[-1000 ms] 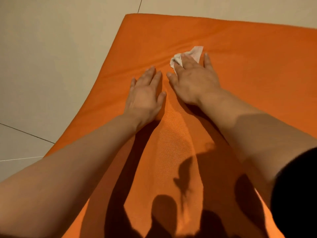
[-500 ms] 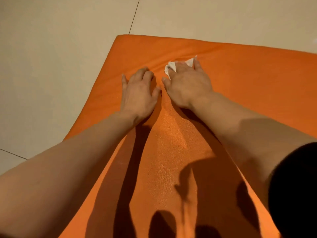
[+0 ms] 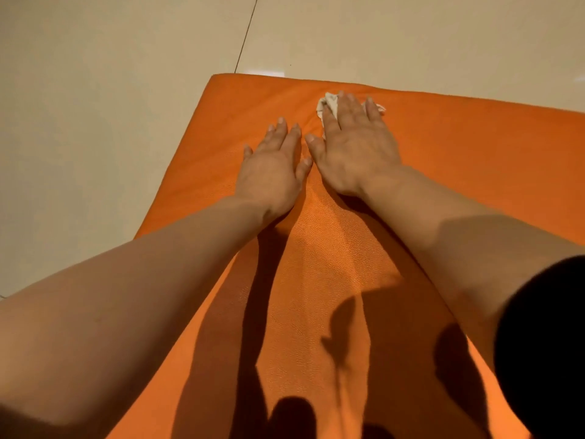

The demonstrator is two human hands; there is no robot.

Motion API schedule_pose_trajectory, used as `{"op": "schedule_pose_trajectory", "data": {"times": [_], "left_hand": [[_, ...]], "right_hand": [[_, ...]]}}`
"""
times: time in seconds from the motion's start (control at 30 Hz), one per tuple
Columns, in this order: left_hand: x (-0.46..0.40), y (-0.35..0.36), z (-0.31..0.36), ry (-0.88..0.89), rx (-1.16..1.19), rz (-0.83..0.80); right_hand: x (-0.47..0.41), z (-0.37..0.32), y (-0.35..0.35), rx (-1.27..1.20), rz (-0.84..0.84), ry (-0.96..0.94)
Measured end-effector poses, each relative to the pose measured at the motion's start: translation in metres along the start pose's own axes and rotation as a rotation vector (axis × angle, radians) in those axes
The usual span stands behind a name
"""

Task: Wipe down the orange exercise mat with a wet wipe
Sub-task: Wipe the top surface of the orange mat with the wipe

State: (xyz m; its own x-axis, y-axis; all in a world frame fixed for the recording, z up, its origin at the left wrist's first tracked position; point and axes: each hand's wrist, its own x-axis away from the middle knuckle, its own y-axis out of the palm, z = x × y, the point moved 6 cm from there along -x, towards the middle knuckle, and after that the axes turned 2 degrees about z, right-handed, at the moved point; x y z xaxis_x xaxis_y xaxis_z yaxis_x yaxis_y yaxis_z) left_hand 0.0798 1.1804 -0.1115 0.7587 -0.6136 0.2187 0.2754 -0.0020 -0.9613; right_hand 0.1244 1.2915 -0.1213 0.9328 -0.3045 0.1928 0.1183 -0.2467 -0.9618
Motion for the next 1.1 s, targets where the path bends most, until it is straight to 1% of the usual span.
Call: {"op": "schedule_pose_trajectory", "data": {"times": [0.13,0.2,0.27,0.33,0.4,0.47,0.57,0.67,0.77,0.83,0.93,1.0,1.1], "left_hand": [[-0.001,-0.001,-0.006,0.027,0.001,-0.009],[-0.002,0.0,-0.008,0.031,0.0,-0.002],[-0.002,0.001,-0.008,0.031,-0.004,0.005],[-0.002,0.002,-0.008,0.027,-0.01,0.001],[-0.002,0.002,-0.007,0.028,-0.01,-0.009],[-0.002,0.001,-0.006,0.032,-0.002,-0.016],[-0.003,-0.002,-0.008,0.035,0.027,-0.022],[-0.004,-0.004,-0.008,0.051,0.027,-0.056],[-0.005,-0.007,-0.011,0.084,-0.009,-0.097],[-0.007,-0.011,-0.014,0.098,-0.035,-0.121],[-0.008,-0.014,-0.016,0.108,-0.045,-0.156],[-0.009,-0.012,-0.015,0.114,-0.036,-0.168],[-0.01,-0.013,-0.016,0.118,-0.025,-0.165]], "right_hand": [[-0.002,-0.003,-0.003,-0.027,-0.04,-0.071],[0.015,0.014,-0.006,-0.018,0.003,-0.069],[0.042,0.038,-0.009,0.005,0.114,0.017],[0.06,0.048,-0.009,-0.004,0.165,0.108],[0.054,0.04,-0.007,-0.068,0.143,0.17],[0.034,0.019,-0.006,-0.141,0.075,0.198],[-0.005,-0.009,-0.005,-0.181,0.016,0.085],[-0.022,-0.001,-0.012,-0.159,-0.048,0.003],[0.0,0.026,-0.018,-0.084,-0.022,0.042],[0.006,0.034,-0.02,-0.102,-0.008,0.075],[-0.029,0.012,-0.021,-0.18,-0.069,0.013],[-0.058,-0.01,-0.019,-0.176,-0.123,-0.063],[-0.075,-0.023,-0.022,-0.156,-0.143,-0.156]]}}
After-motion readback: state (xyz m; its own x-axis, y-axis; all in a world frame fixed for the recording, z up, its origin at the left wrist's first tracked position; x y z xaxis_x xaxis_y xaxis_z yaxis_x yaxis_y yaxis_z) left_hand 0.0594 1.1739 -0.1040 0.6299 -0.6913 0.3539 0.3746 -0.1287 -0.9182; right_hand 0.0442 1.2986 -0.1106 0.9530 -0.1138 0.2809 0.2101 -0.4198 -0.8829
